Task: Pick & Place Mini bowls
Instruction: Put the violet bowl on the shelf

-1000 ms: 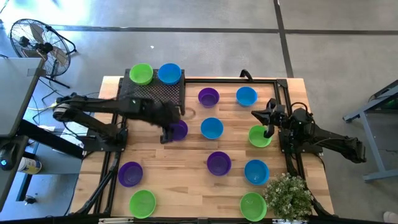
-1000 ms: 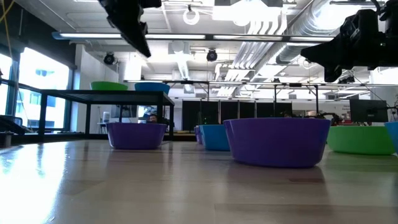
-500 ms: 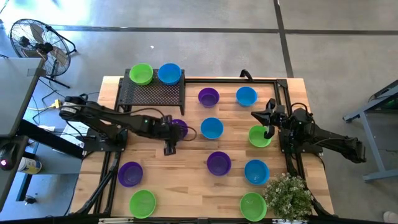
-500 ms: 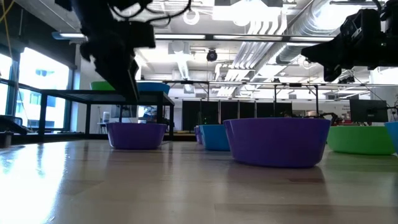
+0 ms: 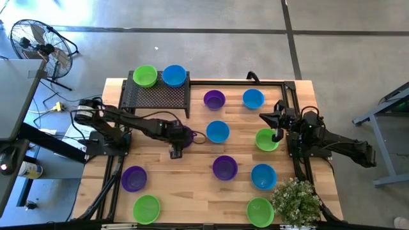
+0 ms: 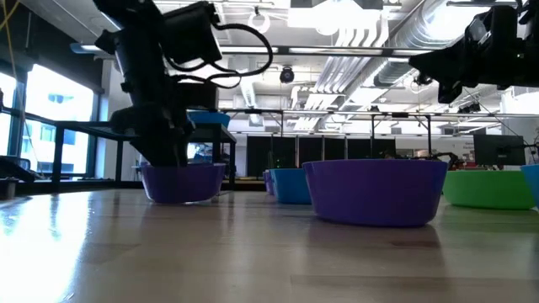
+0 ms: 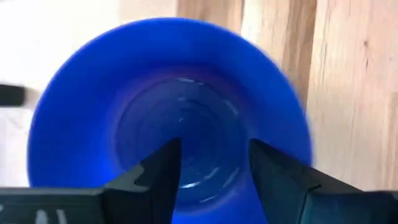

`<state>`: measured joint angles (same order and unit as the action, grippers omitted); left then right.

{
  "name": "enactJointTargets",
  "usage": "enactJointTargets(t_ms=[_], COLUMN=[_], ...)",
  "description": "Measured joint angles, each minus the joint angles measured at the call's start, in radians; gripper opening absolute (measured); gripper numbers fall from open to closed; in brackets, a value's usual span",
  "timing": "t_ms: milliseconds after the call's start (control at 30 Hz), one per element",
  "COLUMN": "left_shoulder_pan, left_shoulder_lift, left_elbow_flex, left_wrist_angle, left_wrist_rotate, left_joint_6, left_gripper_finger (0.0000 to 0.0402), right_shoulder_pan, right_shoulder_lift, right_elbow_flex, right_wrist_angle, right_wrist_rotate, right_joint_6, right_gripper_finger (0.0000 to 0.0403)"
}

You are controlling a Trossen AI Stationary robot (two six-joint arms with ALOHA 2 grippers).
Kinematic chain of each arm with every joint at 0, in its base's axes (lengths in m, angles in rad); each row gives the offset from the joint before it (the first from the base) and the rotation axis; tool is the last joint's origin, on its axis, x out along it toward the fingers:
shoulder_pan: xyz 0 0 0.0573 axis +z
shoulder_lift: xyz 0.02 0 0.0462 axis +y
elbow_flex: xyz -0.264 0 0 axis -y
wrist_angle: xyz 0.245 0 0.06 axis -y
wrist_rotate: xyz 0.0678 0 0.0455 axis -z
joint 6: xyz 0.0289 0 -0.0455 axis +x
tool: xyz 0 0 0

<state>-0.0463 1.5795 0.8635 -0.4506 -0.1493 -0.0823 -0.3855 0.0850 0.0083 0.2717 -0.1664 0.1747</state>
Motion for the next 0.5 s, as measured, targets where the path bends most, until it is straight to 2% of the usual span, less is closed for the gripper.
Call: enactJointTargets(t_ms=[233,367,500], left_shoulder_pan=[0.001,0.001,0.001], left_shoulder_lift=[0.039,0.04,0.04], left_elbow_flex=[0.0,0.0,0.0], left_wrist_angle=[0.069,0.067,0.066], left_wrist_rotate=[0.067,0.066,0.079], left_joint_6=[0.032,0.026,0.034], left_gripper_finger=[0.0181,0.0179,0.0152], right_shoulder_pan=[0.0,0.0,0.0], right_shoulder_lift=[0.001,0.001,0.001], right_elbow_flex=[0.0,0.0,0.0], right_wrist_angle=[0.005,0.005,0.004], right_wrist_rotate=[-0.006,-0.006,-0.006], right_joint_6=[-0.024,-0.026,-0.026], right_gripper_finger=[0.0,0.0,0.0])
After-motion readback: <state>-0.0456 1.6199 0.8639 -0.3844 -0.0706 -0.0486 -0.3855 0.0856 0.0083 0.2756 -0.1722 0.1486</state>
